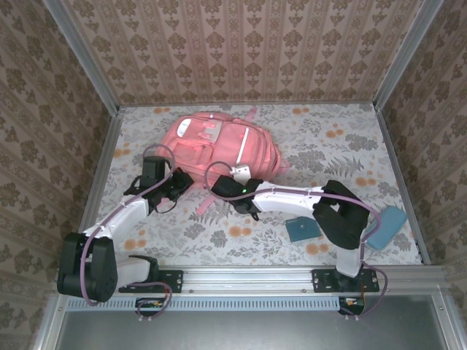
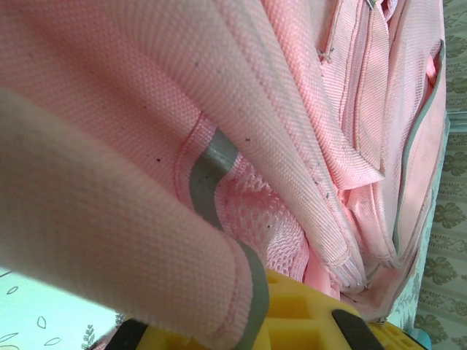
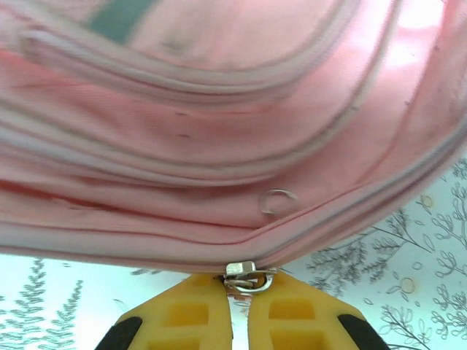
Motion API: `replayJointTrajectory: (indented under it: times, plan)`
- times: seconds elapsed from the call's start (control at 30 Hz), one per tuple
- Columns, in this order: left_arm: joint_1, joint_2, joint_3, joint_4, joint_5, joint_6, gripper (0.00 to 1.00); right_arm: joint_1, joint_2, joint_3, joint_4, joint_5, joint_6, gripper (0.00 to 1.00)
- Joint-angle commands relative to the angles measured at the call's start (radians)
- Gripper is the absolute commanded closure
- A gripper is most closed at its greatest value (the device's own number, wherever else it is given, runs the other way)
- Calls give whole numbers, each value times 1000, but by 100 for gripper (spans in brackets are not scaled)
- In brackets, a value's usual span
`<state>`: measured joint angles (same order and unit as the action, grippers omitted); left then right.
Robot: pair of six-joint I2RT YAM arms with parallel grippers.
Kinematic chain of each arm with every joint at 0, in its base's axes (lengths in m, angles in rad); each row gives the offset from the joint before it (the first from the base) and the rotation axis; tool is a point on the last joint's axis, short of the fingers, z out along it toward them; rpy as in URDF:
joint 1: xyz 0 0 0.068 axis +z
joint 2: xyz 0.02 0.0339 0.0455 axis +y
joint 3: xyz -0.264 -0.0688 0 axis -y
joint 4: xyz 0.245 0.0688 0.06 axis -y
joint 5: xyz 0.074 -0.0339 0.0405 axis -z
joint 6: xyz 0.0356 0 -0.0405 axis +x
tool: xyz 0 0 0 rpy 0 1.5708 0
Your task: Pack books, pencil case, and school supplies into a backpack
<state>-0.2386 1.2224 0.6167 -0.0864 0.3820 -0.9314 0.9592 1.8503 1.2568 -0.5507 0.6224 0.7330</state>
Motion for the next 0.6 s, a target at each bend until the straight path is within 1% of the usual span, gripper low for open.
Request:
replayJointTrajectory:
  times: [0.0,0.1,0.17,0.27,0.3,0.33,0.5,0.57]
  plan:
    - [34,7,3,-1,-49,42,100,-57,-87,-62,-24,-6,14,91]
    - [45,17,2,4,-45,48,100,-110,-138,-106,1,-57,3,89]
    - [49,22,2,4,-42,52,100,-128,-158,-113,8,-96,-30,84]
    - [55,29,5,11,-27,57,100,-124,-163,-92,49,-200,-147,74]
    - [56,31,8,10,-25,58,100,-124,-159,-84,55,-245,-188,68]
    - [58,32,9,10,-22,61,100,-125,-153,-72,49,-278,-219,65]
    - [68,35,18,0,-13,74,100,-138,-119,-35,32,-359,-309,56]
    - [71,35,21,-3,-10,78,100,-147,-104,-27,32,-364,-318,55]
